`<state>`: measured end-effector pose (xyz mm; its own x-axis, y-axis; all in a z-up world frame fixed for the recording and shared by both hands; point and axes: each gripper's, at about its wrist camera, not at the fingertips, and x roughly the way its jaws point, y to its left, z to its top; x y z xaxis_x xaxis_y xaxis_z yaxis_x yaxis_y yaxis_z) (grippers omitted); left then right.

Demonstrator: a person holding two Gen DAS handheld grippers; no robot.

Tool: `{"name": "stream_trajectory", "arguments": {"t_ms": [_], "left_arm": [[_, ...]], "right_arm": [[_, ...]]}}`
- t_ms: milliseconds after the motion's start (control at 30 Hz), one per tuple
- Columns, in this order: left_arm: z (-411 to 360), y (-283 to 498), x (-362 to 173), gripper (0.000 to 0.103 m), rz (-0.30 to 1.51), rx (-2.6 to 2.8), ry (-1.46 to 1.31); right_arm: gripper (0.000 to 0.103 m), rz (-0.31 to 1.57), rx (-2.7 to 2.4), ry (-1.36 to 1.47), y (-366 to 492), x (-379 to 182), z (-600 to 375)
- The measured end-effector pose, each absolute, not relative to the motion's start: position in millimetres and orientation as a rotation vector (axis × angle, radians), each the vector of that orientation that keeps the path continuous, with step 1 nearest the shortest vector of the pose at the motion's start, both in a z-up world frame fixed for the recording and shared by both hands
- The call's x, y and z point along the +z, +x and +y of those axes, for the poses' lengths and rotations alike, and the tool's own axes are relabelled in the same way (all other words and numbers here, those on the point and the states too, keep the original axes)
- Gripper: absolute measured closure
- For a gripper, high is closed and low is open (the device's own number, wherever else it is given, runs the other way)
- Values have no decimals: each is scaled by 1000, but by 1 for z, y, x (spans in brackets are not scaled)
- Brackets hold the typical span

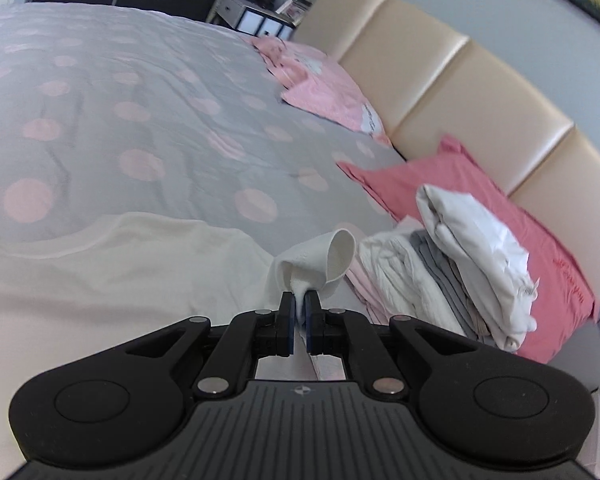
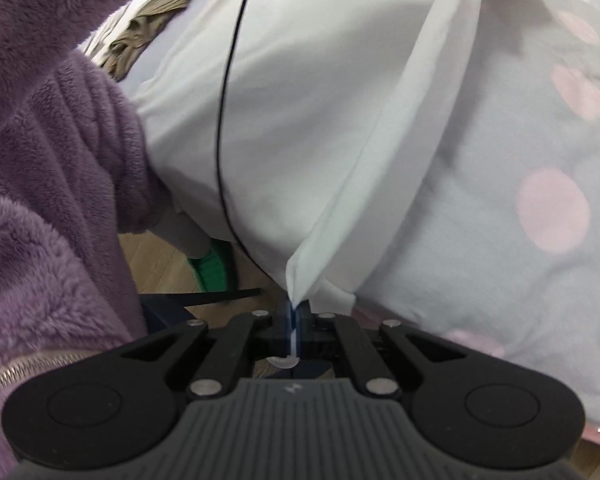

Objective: Fold clothes

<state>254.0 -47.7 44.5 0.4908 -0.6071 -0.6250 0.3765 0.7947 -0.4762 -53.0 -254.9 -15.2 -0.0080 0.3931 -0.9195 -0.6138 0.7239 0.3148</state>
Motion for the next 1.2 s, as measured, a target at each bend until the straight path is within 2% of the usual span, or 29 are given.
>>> {"name": "stream_trajectory", "arguments": {"t_ms": [300,533,733,833,900,967,1033,1200], "left_arm": [[58,248,2,100,858,-496,-488],[91,260,-40,100,954,-333,-495],[96,251,-29,97,924,-272,-359],[89,240,-13,97,882,-317,-293],[76,235,-8,90,883,-350,-249],[63,230,-5,73,891,-377,-201],[53,231,-11,66,921,-366,-180],[50,247,-35,66,988,-340,-264]], "right_arm": [[101,1404,883,-280,-47,-20,-204],[101,1461,887,-325,-42,-34,-187],[99,1490,873,-320,-39,-44,-194],[92,1490,874,-324,-40,-45,-198],[82,1474,875,-327,-41,-42,-199],[76,1451,877,-329,-42,-38,-199],[76,1435,881,-324,-41,-36,-200],[75,1424,893,-326,-44,-34,-197]]}}
